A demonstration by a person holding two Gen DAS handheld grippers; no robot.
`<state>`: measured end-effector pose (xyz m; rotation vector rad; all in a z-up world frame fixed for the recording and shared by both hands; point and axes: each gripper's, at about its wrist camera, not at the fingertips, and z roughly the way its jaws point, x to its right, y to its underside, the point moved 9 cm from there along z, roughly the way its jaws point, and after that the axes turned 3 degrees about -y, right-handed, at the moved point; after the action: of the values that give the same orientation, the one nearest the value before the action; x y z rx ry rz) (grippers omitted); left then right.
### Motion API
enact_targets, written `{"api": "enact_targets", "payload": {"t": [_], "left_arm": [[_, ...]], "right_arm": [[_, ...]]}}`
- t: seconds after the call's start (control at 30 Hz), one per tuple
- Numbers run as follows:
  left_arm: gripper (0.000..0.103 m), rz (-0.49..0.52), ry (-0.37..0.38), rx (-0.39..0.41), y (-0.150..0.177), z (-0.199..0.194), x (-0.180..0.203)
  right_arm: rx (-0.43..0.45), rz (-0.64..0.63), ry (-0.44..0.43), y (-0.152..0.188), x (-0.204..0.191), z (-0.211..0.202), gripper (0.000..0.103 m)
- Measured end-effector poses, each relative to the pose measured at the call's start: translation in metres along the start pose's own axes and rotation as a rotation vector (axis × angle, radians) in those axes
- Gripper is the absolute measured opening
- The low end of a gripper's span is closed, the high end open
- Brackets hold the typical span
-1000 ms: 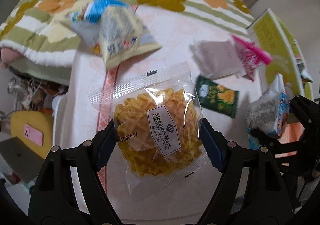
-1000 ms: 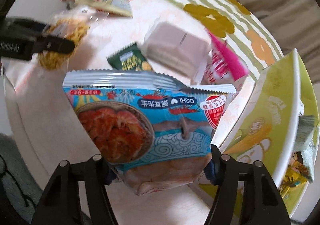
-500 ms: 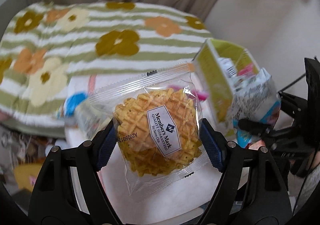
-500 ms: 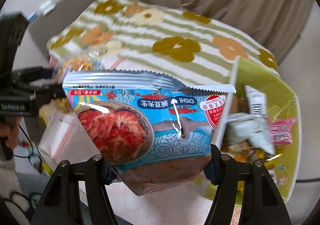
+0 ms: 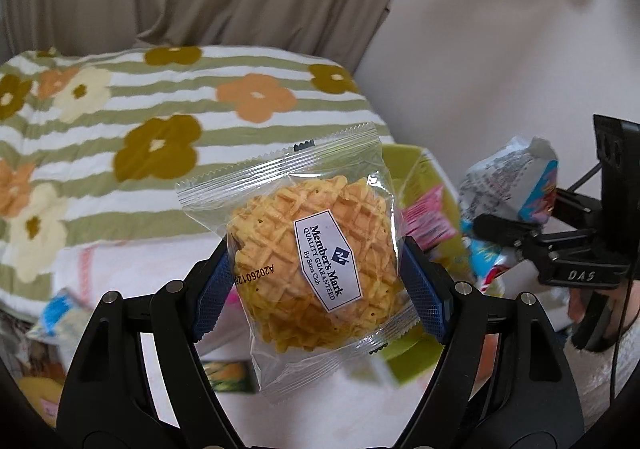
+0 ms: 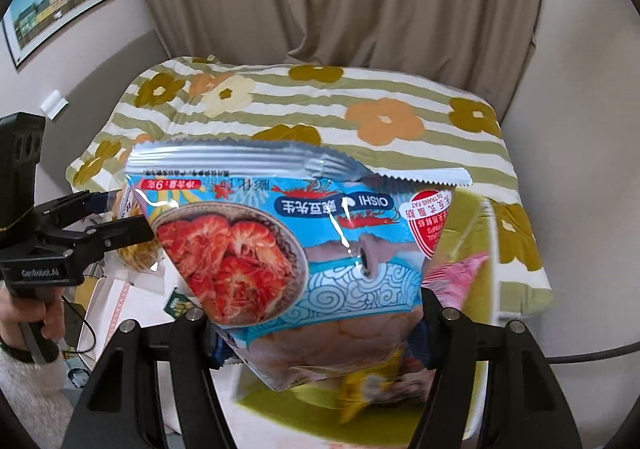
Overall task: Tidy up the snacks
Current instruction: 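Carry the waffle and shrimp-chip bag to the green box and release both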
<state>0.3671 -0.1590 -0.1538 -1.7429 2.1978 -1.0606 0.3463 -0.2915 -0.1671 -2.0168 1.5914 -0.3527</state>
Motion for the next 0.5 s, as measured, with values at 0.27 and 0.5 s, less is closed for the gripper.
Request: {"api": "enact_targets", "payload": {"t": [0.27,0.5], "left_arm": [[0.076,-0.011,-0.029,-0.071,-0.022,0.080,0.049],[0.084,0.074,-0.088,-0.133,-0.020,0.127,0.066]], "right_arm": [[-0.015,0.070,-0.054,-0.006,0.062,0.019,0.063],[-0.035,0.153,-0.047,-0.005,0.100,0.038,0.063]]}}
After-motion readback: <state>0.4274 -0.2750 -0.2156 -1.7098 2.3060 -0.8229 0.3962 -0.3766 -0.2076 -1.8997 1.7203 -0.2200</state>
